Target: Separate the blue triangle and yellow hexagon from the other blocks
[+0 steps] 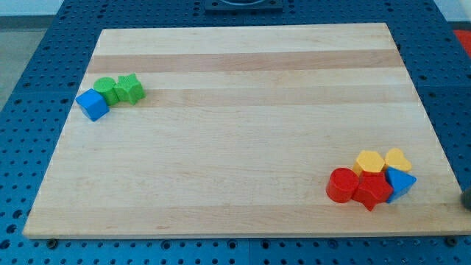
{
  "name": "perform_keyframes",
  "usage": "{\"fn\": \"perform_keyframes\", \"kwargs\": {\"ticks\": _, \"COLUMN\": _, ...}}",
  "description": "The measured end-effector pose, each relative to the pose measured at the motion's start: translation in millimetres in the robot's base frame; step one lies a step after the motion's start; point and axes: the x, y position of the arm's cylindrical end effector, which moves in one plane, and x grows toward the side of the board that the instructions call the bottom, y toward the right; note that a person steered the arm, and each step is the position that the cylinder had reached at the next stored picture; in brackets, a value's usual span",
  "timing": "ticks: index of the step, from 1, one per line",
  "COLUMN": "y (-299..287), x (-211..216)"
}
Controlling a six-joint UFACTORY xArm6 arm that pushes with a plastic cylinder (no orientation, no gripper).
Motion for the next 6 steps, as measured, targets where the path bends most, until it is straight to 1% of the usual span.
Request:
{"fn": "perform_keyframes", "kwargs": {"ticks": 1, "y": -55.8, "x": -16.8}}
{"fn": "perform_keyframes", "kwargs": {"ticks": 3, "y": -220.6, "x": -68.8}}
{"fn": "perform_keyframes", "kwargs": {"ticks": 4, "y": -252.6, "x": -80.5}}
{"fn": "perform_keyframes", "kwargs": {"ticks": 5, "y": -254.1, "x": -65.8}}
{"fn": "perform_keyframes", "kwargs": {"ticks": 6, "y": -239.3, "x": -62.4}}
